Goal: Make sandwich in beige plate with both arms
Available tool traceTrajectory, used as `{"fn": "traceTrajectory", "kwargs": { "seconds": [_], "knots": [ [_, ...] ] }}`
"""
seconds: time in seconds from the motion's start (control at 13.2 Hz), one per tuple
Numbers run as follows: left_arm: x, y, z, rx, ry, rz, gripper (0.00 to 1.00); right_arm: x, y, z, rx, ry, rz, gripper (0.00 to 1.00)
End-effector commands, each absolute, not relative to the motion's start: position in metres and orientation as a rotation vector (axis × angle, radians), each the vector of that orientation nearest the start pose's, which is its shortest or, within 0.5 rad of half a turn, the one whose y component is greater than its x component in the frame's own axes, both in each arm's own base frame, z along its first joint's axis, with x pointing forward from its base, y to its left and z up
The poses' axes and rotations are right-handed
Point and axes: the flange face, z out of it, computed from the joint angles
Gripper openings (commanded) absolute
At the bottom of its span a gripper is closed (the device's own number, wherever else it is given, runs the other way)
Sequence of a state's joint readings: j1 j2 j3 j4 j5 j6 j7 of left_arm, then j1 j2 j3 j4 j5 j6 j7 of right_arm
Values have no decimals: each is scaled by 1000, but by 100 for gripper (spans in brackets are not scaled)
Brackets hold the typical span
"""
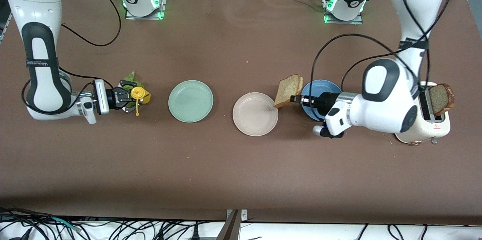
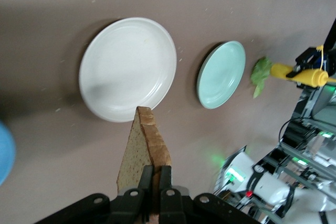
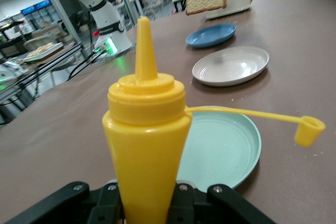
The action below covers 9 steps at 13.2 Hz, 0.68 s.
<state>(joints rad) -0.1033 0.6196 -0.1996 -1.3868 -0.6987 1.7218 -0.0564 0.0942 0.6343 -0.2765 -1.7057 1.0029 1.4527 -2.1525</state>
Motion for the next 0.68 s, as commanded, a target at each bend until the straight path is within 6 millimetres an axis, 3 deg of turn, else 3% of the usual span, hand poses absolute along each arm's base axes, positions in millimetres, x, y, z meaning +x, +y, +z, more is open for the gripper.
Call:
{"fn": "traceTrajectory", "kwargs": {
  "seconds": [0.0,0.23,0.38,0.61],
  "knots": [
    [664,-254,351,2319,98,-526,0,619,4,274,-1511,-1519,-348,0],
    [670,-271,338,2289,141,-446,0,632,17,307,-1608,-1576,-191,0],
    [662,-308,318,2275,157,-428,0,640,35,336,-1693,-1656,-46,0],
    [663,-318,298,2253,222,-414,0,638,60,356,-1761,-1637,20,0]
  ]
}}
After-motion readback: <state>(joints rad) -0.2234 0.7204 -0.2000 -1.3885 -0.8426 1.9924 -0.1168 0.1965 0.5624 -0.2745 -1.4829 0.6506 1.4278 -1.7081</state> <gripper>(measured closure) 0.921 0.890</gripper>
